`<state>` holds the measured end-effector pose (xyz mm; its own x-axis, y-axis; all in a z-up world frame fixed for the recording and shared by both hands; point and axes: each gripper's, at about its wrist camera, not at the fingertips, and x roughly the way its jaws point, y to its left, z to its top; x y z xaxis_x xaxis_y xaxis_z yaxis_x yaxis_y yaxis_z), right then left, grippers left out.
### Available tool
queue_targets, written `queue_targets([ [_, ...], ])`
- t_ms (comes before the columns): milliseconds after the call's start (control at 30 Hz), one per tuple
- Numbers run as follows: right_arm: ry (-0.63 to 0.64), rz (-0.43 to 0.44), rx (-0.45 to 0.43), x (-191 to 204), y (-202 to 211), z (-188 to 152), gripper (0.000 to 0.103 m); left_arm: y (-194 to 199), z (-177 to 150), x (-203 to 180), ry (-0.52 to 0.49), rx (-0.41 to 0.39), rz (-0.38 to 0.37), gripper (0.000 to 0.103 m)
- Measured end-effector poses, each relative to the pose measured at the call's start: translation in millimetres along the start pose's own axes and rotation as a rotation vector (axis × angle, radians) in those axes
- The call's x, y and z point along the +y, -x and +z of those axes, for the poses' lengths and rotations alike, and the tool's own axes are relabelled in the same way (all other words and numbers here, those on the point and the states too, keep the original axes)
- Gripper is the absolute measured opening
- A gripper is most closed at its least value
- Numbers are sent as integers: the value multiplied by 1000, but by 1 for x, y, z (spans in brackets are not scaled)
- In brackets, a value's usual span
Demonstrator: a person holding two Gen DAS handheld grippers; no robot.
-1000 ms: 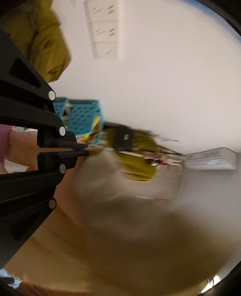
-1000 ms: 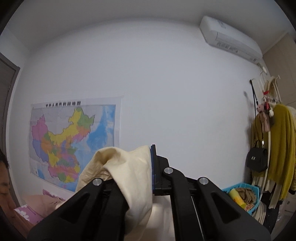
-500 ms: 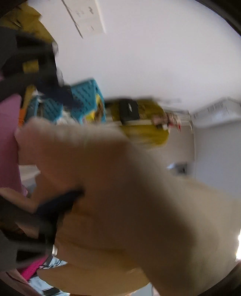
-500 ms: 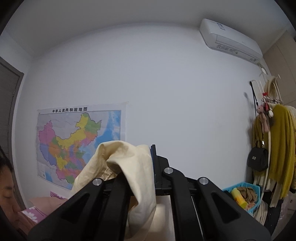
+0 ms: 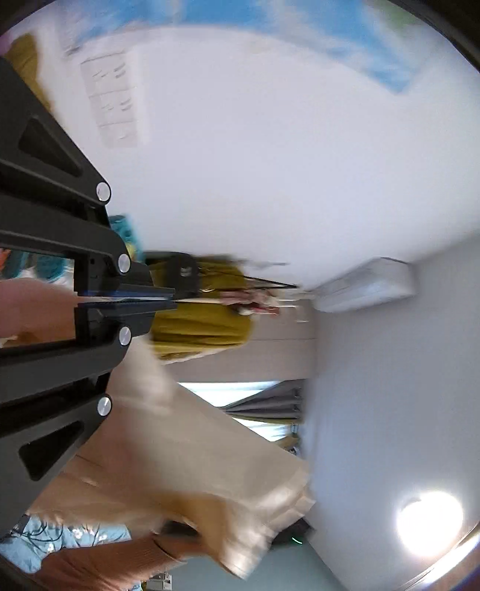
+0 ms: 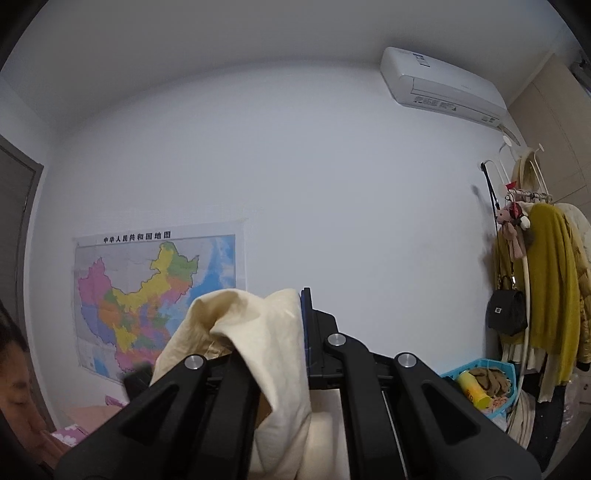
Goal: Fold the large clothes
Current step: 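Grasp the hanging shirt with the left gripper while the right gripper holds it up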
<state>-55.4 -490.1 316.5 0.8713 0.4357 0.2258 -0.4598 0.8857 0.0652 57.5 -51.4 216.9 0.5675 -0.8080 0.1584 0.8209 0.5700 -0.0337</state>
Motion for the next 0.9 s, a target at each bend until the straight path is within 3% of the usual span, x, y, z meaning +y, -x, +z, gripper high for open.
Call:
queue_targets([
  [33,-4,8,13,0,-4,-1,1,13,11,1,-4,-18,-11,1],
  [100,-12,15,31,1,-11,-4,1,32,13,-11,-67,-36,36,2],
  [133,-21,31,38,0,-16,-5,1,26,6,-12,-80,-31,34,17],
  [167,-30,39,39,0,-18,-7,1,39,-3,-18,-90,-9,21,50],
  [200,-36,49,41,0,-21,-8,1,40,-11,-22,-97,18,6,65],
  [233,-39,57,47,0,-24,-9,1,43,-31,-35,-113,52,-25,74],
  [300,-43,60,56,-2,-29,-10,1,24,-67,-46,-141,126,-61,74],
  [400,-50,60,73,-7,-33,-12,1,6,-130,-65,-194,247,-148,88],
  [500,-45,54,94,-9,-37,-15,1,-28,-158,-70,-271,316,-112,88],
  [533,-44,54,102,-10,-38,-17,1,-47,-161,-69,-278,338,-98,88],
  [600,-39,48,117,-10,-40,-21,1,-78,-165,-63,-265,359,-60,63],
  [633,-35,44,123,-9,-40,-22,2,-90,-165,-53,-219,378,-67,27],
  [667,-26,29,130,-8,-40,-22,2,-102,-163,-45,-175,394,-79,1],
  [800,-42,9,107,-14,-30,-16,2,-90,-129,-24,-29,305,-53,1],
  [900,-27,38,53,-8,-16,-2,2,-60,-90,-27,-64,227,-7,0],
])
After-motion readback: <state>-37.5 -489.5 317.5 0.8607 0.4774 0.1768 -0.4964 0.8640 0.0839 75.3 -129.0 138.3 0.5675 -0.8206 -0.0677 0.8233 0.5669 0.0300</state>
